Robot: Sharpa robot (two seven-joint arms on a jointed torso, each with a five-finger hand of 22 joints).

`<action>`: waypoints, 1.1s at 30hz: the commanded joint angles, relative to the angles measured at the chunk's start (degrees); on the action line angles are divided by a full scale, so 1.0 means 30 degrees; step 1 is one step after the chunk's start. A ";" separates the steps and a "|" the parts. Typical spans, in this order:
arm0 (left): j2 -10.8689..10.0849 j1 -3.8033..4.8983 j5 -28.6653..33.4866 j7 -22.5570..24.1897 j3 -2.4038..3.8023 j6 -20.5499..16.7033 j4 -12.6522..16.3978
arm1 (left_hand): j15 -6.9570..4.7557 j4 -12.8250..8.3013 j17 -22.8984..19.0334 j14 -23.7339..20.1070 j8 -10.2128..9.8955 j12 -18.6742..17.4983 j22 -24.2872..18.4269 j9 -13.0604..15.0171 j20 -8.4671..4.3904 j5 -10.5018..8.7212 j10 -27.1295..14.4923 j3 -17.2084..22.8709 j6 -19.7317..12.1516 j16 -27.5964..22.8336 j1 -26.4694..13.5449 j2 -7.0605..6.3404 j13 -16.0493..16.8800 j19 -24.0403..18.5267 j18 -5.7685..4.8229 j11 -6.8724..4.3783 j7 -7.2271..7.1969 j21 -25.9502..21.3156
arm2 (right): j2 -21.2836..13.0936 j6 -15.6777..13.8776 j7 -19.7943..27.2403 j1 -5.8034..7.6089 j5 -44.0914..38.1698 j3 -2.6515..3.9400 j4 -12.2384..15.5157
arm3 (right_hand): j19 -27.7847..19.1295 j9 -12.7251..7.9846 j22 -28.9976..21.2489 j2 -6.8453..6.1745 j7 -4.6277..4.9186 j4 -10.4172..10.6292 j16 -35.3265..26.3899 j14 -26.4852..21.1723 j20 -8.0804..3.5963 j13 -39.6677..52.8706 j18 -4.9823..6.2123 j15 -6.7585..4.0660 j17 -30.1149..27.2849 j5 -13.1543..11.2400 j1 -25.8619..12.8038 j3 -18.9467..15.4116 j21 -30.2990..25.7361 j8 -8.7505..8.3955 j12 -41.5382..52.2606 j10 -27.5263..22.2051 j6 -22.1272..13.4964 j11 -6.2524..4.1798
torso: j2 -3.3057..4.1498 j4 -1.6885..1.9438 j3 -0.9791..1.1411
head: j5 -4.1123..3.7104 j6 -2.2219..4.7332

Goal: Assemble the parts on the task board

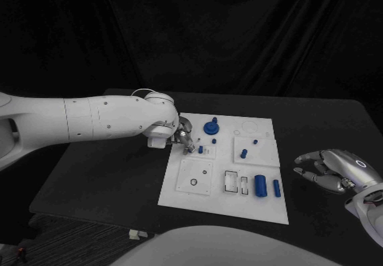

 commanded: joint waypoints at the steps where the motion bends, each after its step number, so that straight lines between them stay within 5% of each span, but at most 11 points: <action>1: -0.0056 -0.0085 0.0047 0.0759 -0.0028 -0.0476 0.0187 | -0.0067 -0.1379 0.5020 0.2050 0.0128 -0.0133 0.4596 0.0054 -0.0029 0.0097 0.1138 0.1853 0.0032 -0.0097 -0.0099 0.0349 0.4301 0.1307 0.0066 -0.0083 -0.0032 -0.0045 | -0.0020 0.0103 -0.0359 -0.0058 -0.0054 0.0008 0.0016 | 0.1384 -0.0030 0.4725 -0.0007 -0.0024 0.0009 0.0051 0.2021 -0.0124 0.5031 0.0074 -0.0117 0.5032 0.0151 0.0205 0.0147 -0.0114 -0.0046 0.0049 0.1987 0.0112 -0.0018 | -0.0002 0.0002 -0.0013 | -0.0032 0.0001; 5: -0.0307 -0.0080 0.0047 0.1012 -0.0025 -0.0741 0.0476 | -0.0034 -0.1317 0.5020 0.2050 0.0136 -0.0214 0.4554 0.0088 -0.0004 -0.0061 0.1075 0.2267 -0.0029 -0.0097 -0.0141 0.0527 0.4251 0.1235 0.0098 -0.0047 0.0010 -0.0179 | -0.0017 0.0077 -0.0367 -0.0074 -0.0054 0.0008 0.0006 | 0.1386 -0.0034 0.4726 0.0020 -0.0018 -0.0003 0.0051 0.2021 -0.0123 0.5031 0.0073 -0.0115 0.5032 0.0242 0.0229 0.0189 -0.0111 -0.0046 0.0049 0.1987 0.0120 -0.0013 | -0.0015 -0.0013 -0.0018 | -0.0062 0.0001; 10: -0.0667 0.0037 0.0047 0.1315 -0.0020 -0.0953 0.0882 | 0.0068 -0.1244 0.5020 0.2050 0.0174 -0.0297 0.4503 0.0252 0.0090 -0.1497 0.0996 0.3214 -0.0365 -0.0097 -0.0239 0.0597 0.4201 0.1138 0.0136 0.0065 0.0122 -0.0338 | -0.0014 0.0070 -0.0403 -0.0083 -0.0054 0.0008 0.0000 | 0.1378 -0.0035 0.4722 0.0033 -0.0016 -0.0009 0.0051 0.2021 -0.0123 0.5031 0.0076 -0.0113 0.5032 0.0290 0.0240 0.0210 -0.0121 -0.0045 0.0049 0.1987 0.0125 -0.0011 | -0.0012 -0.0015 -0.0009 | -0.0065 0.0001; 15: -0.0906 0.0549 0.0350 0.1546 -0.0016 -0.0650 0.1092 | 0.0218 -0.0794 0.5020 0.2050 0.0951 -0.0430 0.4404 0.1110 0.0226 -0.2689 0.0845 0.4551 -0.0991 -0.0097 -0.0488 0.0827 0.4126 0.0928 0.0212 0.0188 0.0230 -0.0647 | 0.0002 0.0031 -0.0451 -0.0087 -0.0054 0.0008 -0.0013 | 0.1373 -0.0038 0.4719 0.0071 -0.0013 -0.0023 0.0051 0.2021 -0.0121 0.5031 0.0078 -0.0109 0.5032 0.0396 0.0269 0.0264 -0.0127 -0.0043 0.0049 0.1987 0.0138 -0.0005 | 0.0005 -0.0019 0.0010 | -0.0064 0.0001; 18: -0.0923 0.0930 0.1050 0.1454 -0.0015 -0.0043 0.0989 | 0.0250 -0.0556 0.5020 0.2050 0.1406 -0.0478 0.4390 0.1515 0.0261 -0.2772 0.0776 0.5069 -0.1212 -0.0097 -0.0691 0.0834 0.4099 0.0883 0.0224 0.0212 0.0250 -0.0681 | 0.0013 -0.0032 -0.0468 -0.0087 -0.0054 0.0008 -0.0002 | 0.1382 -0.0038 0.4724 0.0092 -0.0015 -0.0030 0.0051 0.2021 -0.0120 0.5031 0.0075 -0.0108 0.5032 0.0440 0.0283 0.0291 -0.0117 -0.0038 0.0049 0.1987 0.0150 -0.0005 | -0.0013 -0.0015 0.0030 | -0.0116 0.0001; 22: -0.0741 0.1402 0.1445 0.1124 -0.0014 0.1107 0.0650 | 0.0244 -0.0658 0.5020 0.2050 0.2364 -0.0488 0.4372 0.2355 0.0279 -0.2230 0.0736 0.5470 -0.1479 -0.0097 -0.0930 0.0527 0.4092 0.0821 0.0239 0.0201 0.0210 -0.0717 | 0.0020 -0.0104 -0.0466 -0.0087 -0.0054 0.0008 0.0018 | 0.1380 -0.0039 0.4723 0.0100 -0.0013 -0.0029 0.0051 0.2021 -0.0120 0.5031 0.0075 -0.0108 0.5032 0.0461 0.0284 0.0301 -0.0119 -0.0038 0.0049 0.1987 0.0152 -0.0005 | 0.0002 -0.0077 0.0029 | -0.0074 0.0001; 25: -0.0494 0.1665 0.1571 0.0757 -0.0014 0.1988 0.0294 | 0.0231 -0.0757 0.5020 0.2050 0.2830 -0.0513 0.4359 0.2782 0.0273 -0.1780 0.0703 0.5597 -0.1651 -0.0097 -0.1027 0.0365 0.4075 0.0786 0.0249 0.0181 0.0186 -0.0744 | 0.0013 -0.0142 -0.0461 -0.0086 -0.0054 0.0008 0.0035 | 0.1378 -0.0041 0.4722 0.0106 -0.0009 -0.0019 0.0051 0.2021 -0.0119 0.5031 0.0076 -0.0108 0.5032 0.0490 0.0271 0.0307 -0.0122 -0.0039 0.0049 0.1987 0.0152 -0.0003 | 0.0017 -0.0008 -0.0002 | -0.0163 0.0001; 33: 0.0527 0.1986 0.2576 -0.0565 -0.0012 0.4269 -0.1186 | 0.0206 -0.0859 0.5020 0.2050 0.3951 -0.0640 0.4298 0.3956 0.0253 -0.1352 0.0574 0.5801 -0.1926 -0.0097 -0.1304 0.0296 0.3998 0.0643 0.0295 0.0135 0.0112 -0.0911 | 0.0032 -0.0181 -0.0473 -0.0085 -0.0054 0.0008 0.0078 | 0.1382 -0.0043 0.4724 0.0107 -0.0004 -0.0006 0.0051 0.2021 -0.0119 0.5031 0.0075 -0.0107 0.5032 0.0508 0.0253 0.0307 -0.0118 -0.0041 0.0049 0.1987 0.0151 -0.0001 | 0.0044 -0.0033 -0.0008 | -0.0204 0.0001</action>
